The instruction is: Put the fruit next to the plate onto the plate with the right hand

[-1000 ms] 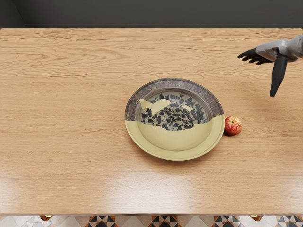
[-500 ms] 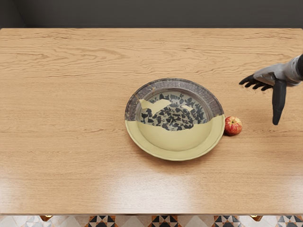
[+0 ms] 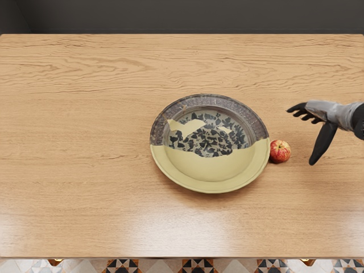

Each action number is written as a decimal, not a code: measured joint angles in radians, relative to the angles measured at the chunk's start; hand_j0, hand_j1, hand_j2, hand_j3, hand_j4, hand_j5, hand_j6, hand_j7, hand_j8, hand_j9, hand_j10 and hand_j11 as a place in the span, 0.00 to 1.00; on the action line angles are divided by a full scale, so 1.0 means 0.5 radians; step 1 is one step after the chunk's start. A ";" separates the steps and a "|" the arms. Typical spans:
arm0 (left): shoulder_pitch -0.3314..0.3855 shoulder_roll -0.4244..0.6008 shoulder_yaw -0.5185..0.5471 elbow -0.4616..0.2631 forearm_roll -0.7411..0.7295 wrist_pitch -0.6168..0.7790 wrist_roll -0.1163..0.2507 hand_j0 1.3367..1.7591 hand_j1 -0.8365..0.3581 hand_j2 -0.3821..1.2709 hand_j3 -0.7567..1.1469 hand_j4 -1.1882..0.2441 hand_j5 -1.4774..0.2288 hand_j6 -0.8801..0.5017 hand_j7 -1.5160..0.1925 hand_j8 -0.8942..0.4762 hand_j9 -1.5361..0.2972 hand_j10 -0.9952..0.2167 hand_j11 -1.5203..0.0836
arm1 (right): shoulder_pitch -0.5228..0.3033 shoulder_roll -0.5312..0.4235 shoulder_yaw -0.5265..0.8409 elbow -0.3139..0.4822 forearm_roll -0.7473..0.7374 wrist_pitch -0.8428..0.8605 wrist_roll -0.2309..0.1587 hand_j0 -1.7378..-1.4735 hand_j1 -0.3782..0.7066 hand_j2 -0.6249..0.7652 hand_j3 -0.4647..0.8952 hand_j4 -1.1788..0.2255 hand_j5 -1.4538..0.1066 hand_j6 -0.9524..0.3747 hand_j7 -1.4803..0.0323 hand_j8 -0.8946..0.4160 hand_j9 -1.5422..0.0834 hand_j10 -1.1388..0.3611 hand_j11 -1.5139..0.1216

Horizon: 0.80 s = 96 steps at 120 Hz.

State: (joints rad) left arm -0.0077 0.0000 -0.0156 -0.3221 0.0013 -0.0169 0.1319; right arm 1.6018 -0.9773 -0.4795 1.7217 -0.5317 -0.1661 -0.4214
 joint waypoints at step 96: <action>0.000 0.000 0.000 0.000 0.000 0.000 0.000 0.76 0.99 0.23 0.40 0.83 0.87 0.64 0.89 0.65 0.84 0.82 0.95 | -0.252 0.292 0.119 0.043 -0.261 -0.480 -0.359 0.30 0.33 0.41 0.34 0.64 0.70 0.51 0.74 0.47 0.73 0.58 0.71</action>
State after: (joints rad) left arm -0.0077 0.0000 -0.0156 -0.3220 0.0014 -0.0169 0.1319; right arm 1.4759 -0.8312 -0.4197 1.7430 -0.6623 -0.4059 -0.6011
